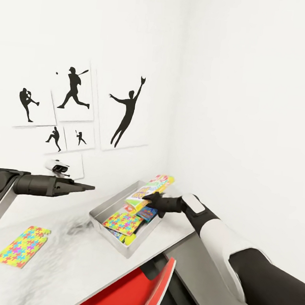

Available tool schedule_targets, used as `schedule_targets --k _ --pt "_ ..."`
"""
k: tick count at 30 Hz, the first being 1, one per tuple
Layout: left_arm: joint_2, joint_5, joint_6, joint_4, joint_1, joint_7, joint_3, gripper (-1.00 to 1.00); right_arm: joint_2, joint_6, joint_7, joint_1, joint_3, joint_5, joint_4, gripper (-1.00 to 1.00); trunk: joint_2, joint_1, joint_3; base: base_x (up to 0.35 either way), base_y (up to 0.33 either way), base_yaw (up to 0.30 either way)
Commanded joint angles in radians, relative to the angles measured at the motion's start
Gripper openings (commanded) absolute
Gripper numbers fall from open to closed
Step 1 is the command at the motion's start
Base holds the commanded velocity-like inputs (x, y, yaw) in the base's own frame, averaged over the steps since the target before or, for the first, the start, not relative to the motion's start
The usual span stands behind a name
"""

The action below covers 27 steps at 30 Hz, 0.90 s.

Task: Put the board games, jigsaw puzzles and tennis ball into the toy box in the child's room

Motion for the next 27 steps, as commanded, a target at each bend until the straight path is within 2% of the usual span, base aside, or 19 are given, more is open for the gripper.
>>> schedule_targets --k 1,4,6,10,16,18,19,21,24,27 --pt "0.001 0.005 0.011 0.000 0.000 -0.004 -0.002 1.00 0.004 0.007 -0.015 -0.002 0.004 -0.008 -0.001 -1.00 -0.001 0.000 0.000 0.000 0.000 0.000" --pt "0.001 0.010 0.011 0.000 0.000 -0.004 -0.002 1.00 0.028 0.031 -0.044 -0.010 0.004 -0.008 -0.002 -1.00 -0.001 0.000 0.000 0.000 0.000 0.000" --pt "0.001 0.011 0.011 0.000 0.000 -0.004 -0.002 1.00 0.034 0.036 -0.049 -0.011 0.007 -0.008 -0.003 -1.00 -0.001 0.000 0.000 0.000 0.000 0.000" --pt "0.001 0.012 0.011 0.000 0.000 -0.004 -0.002 1.00 0.027 0.038 -0.046 -0.010 0.010 -0.009 -0.030 -1.00 -0.001 0.000 0.000 0.000 0.000 0.000" --pt "0.002 0.016 0.011 -0.001 0.000 -0.004 -0.002 1.00 0.021 0.038 -0.050 0.005 0.011 -0.009 -0.145 -1.00 -0.001 0.000 -0.002 0.000 0.000 0.017" --pt "0.002 0.029 0.011 -0.002 0.000 -0.004 -0.002 1.00 0.020 0.038 -0.048 0.009 0.010 -0.009 -0.155 -1.00 -0.001 0.000 -0.004 0.000 0.000 0.101" --pt "0.003 0.047 0.011 -0.006 0.000 -0.004 -0.003 1.00 0.020 0.038 -0.048 0.010 0.010 -0.009 -0.157 -1.00 -0.001 0.000 -0.006 0.000 0.000 0.115" --pt "0.023 0.096 0.011 -0.017 0.000 -0.004 -0.012 1.00 0.021 0.037 -0.047 0.011 0.009 -0.009 -0.160 -1.00 -0.001 0.000 -0.009 0.000 0.000 0.123" --pt "0.050 0.148 0.011 -0.023 0.000 -0.004 -0.037 1.00 0.021 0.037 -0.047 0.011 0.009 -0.009 -0.161 -1.00 -0.001 0.000 -0.013 0.000 0.000 0.129" --pt "0.062 0.169 0.011 -0.028 0.000 -0.004 -0.053 1.00 0.022 0.035 -0.050 0.012 0.012 -0.008 -0.162 -1.00 -0.001 0.000 -0.018 0.000 0.000 0.132"
